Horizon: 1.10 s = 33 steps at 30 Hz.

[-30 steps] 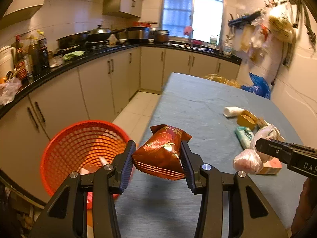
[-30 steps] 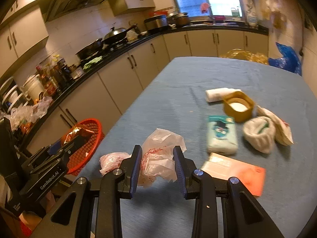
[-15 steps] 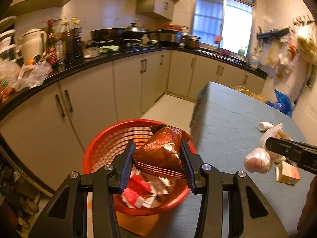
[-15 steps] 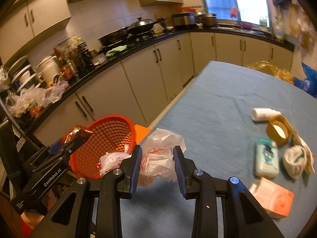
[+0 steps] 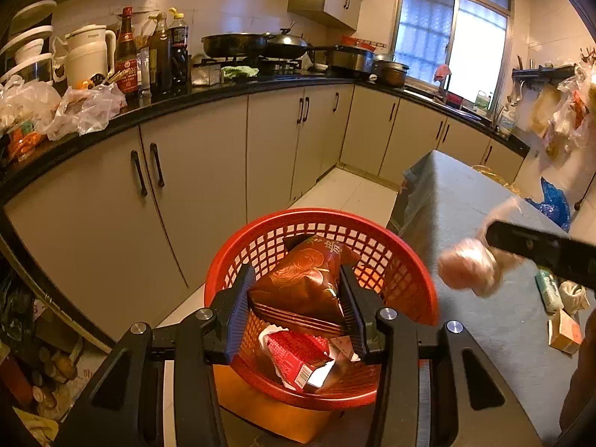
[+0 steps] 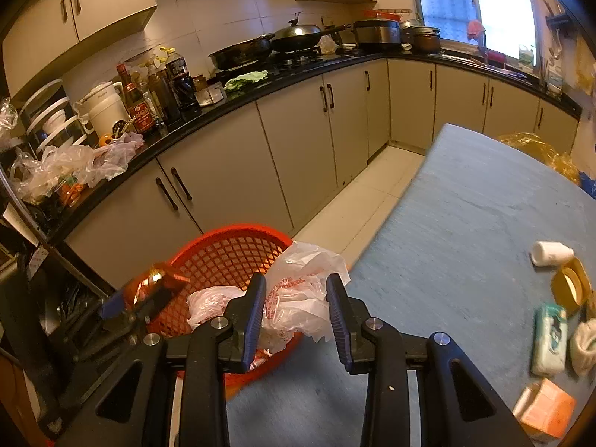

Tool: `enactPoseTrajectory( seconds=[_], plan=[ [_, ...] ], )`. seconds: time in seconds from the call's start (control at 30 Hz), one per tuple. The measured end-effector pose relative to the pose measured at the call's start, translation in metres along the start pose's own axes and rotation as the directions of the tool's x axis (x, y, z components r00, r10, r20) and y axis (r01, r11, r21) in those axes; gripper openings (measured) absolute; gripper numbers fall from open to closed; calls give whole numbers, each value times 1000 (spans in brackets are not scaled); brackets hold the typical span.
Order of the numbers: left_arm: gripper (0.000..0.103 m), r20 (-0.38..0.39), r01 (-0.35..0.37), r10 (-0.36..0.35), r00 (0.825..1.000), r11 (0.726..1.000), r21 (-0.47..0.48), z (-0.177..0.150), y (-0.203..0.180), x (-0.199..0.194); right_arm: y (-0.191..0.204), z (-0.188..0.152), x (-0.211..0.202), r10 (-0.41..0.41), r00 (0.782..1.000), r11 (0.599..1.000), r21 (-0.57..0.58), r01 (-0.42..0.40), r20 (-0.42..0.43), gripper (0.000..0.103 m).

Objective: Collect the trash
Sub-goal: 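Carry the brown packet and plastic bag to the orange wastebasket and open both tools, then return to the table and grasp the white red-printed paper bag with the right tool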

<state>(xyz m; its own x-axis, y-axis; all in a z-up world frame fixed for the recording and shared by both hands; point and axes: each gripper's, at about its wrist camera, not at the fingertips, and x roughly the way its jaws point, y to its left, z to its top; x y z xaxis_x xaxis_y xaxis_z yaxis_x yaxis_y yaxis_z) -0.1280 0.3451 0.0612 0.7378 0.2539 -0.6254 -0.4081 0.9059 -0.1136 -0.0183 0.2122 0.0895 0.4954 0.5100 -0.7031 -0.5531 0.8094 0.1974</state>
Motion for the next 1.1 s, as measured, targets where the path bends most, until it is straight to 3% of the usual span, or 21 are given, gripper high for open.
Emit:
enactPoseTrajectory(
  seconds=[0.23,0.33,0.4,0.73,1.1],
  plan=[
    [45,-13,-6,6,1000,1000,-9,-1,5,9,11,11,34,15,999,1000,20,-14,-31,40],
    [48,-16,-10,9,1000,1000,-8,0,5,12,13,16,44,28,999,999,31,-27,-40,51],
    [49,-18,-2,2,1000,1000,-10,1,5,12,11,17,43,36,999,999,37,-35,-38,51],
    [54,0,26,-26,1000,999,19,2,-14,3,-14,11,12,48,999,996,70,-47,-4,51],
    [56,-5,99,-99,995,988,120,-3,-76,-8,-64,-15,-40,-5,999,991,131,0,36,51]
  ],
)
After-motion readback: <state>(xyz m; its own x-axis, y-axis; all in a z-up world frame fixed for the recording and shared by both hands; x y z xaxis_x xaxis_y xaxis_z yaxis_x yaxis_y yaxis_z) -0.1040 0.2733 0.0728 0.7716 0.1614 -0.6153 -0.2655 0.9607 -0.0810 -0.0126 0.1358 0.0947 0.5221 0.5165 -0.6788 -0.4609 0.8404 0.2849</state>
